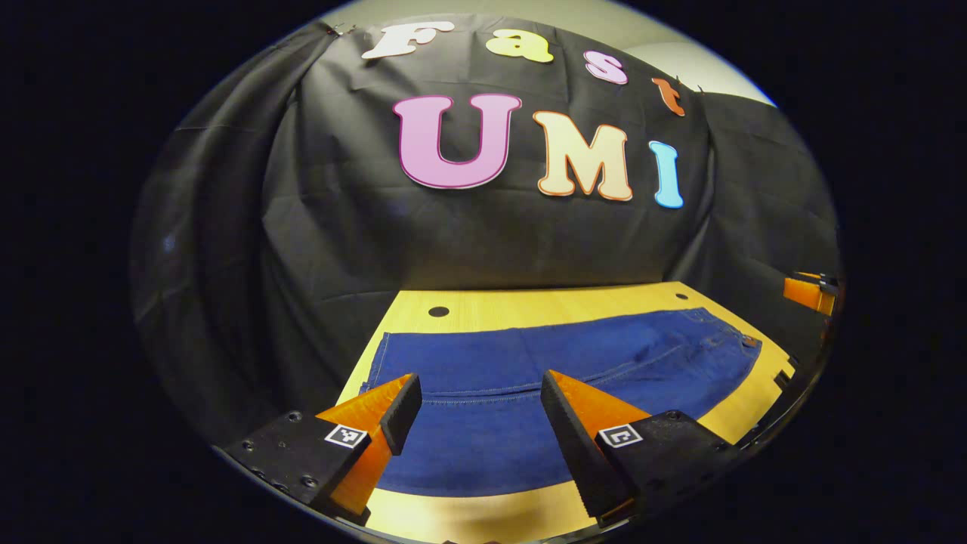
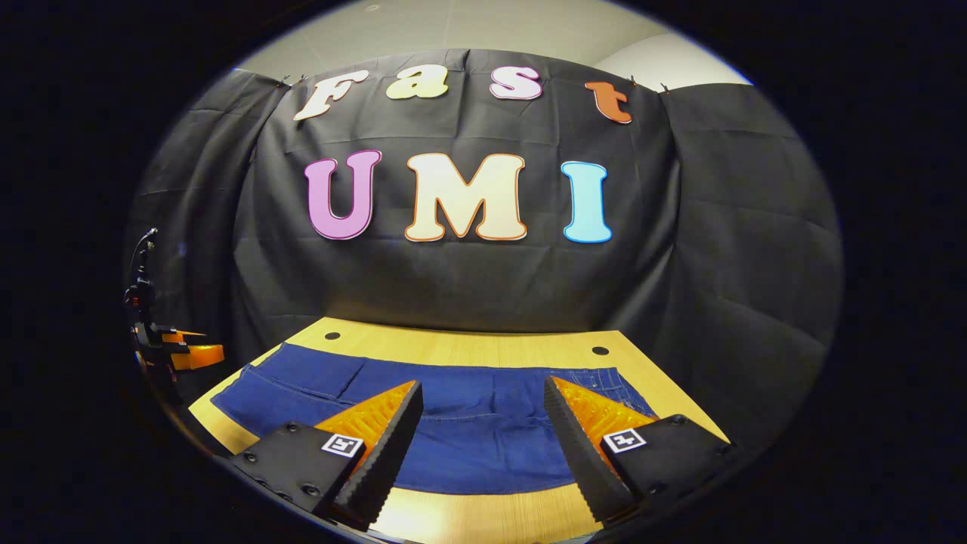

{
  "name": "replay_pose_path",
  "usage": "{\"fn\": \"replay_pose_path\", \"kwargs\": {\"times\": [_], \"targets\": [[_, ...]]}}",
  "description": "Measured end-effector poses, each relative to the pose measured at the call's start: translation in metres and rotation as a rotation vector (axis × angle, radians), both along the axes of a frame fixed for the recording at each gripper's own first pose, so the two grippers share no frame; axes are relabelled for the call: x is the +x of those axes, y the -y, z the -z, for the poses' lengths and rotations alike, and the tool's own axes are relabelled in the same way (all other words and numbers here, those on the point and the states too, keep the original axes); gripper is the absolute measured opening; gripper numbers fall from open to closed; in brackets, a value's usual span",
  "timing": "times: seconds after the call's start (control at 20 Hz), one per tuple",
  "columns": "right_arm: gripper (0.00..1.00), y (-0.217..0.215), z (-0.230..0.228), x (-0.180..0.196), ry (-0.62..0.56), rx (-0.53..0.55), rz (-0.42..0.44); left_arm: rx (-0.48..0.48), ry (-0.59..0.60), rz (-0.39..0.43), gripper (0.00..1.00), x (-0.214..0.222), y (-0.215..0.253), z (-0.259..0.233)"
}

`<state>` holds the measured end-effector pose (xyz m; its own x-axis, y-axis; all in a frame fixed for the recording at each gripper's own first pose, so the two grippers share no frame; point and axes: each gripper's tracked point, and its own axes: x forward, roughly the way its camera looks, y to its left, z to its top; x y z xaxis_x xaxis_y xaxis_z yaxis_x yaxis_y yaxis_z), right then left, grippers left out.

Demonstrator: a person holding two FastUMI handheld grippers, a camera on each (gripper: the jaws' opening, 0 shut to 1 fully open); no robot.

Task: Grasp the waist and the cuffs of the jeans and fold them to make the two legs overlap; first hold the waist and fold one-third of the jeans toward the cuffs, then hold the cuffs and fold the remaining one-third in the same direction to finish folding.

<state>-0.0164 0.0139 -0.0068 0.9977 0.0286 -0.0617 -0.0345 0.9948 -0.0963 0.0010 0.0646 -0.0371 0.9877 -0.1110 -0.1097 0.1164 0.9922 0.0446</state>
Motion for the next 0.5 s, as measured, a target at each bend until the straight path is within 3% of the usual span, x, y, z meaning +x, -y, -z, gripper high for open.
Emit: {"fn": "replay_pose_path", "kwargs": {"times": [0.25,0.5], "targets": [[0.99,0.006,0.017,-0.007,-0.069,-0.019,0.008,0.12,-0.147,0.179,0.95,0.004,-0.01,0.018],[0.99,-0.004,0.032,-0.01,-0.122,0.002,-0.019,0.436,-0.367,0.35,0.97,-0.004,-0.036,0.066]]}}
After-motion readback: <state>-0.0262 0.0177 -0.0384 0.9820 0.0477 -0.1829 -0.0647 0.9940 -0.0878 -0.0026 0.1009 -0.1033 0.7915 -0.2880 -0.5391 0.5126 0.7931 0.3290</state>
